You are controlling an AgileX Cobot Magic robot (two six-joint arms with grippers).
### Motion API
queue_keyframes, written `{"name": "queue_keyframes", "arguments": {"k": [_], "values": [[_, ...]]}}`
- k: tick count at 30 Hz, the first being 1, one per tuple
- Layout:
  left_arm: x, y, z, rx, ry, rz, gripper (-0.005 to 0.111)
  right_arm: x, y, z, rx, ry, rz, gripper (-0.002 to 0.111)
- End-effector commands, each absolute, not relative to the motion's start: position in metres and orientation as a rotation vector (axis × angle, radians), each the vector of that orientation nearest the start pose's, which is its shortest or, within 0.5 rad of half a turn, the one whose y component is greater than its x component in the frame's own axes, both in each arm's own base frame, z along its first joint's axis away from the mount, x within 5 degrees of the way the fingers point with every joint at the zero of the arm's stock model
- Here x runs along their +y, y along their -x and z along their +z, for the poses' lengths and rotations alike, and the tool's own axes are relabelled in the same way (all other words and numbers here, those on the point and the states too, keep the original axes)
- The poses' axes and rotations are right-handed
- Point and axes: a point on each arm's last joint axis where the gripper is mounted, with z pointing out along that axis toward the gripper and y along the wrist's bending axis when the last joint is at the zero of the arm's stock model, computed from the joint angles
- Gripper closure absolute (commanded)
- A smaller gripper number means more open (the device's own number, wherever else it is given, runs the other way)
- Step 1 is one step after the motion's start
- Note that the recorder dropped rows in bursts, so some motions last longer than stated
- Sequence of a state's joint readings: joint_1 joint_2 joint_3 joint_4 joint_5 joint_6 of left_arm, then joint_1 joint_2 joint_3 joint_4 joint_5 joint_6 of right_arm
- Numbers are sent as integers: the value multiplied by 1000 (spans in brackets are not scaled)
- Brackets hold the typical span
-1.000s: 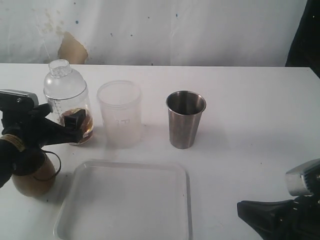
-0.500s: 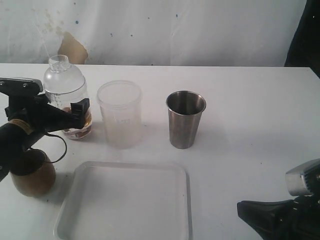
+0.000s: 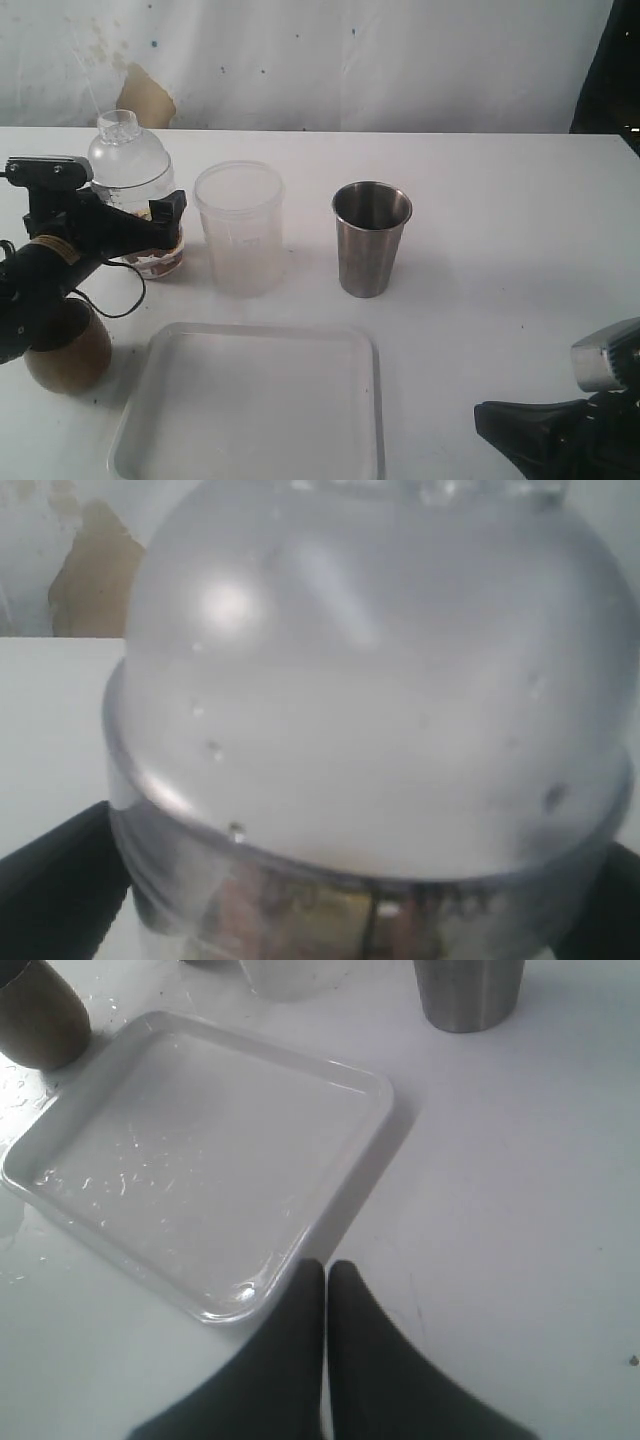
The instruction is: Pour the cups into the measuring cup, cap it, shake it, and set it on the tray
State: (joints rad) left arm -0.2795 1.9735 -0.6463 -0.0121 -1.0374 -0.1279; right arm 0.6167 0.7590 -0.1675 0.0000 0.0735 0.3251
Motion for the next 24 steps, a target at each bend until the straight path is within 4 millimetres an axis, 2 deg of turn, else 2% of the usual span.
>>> {"name": "queue_keyframes", "arguments": {"k": [1, 5, 8, 10, 14, 15, 19, 24], "values": [[-94, -331, 116, 1731, -94, -302, 4, 73, -104, 194, 2162, 315, 538, 108], [-93, -335, 115, 1726, -76, -294, 4, 73, -104, 194, 2162, 315, 538, 108], [-92, -338, 114, 1722, -45, -281, 15, 73, -104, 194, 2162, 315, 538, 108], [-89, -338, 114, 1726, -13, -270, 37, 73, -104, 194, 2162, 315, 538, 108], [-87, -335, 117, 1720, -9, -255, 108, 73, -104, 194, 2164, 315, 538, 108], [-87, -334, 122, 1702, -16, -248, 105, 73, -104, 194, 2164, 315, 538, 108], [-81, -324, 143, 1660, -17, -210, 107, 73, -104, 194, 2164, 315, 538, 108], [-68, -298, 177, 1694, -4, -120, 107, 73, -104, 194, 2164, 315, 538, 108]]}}
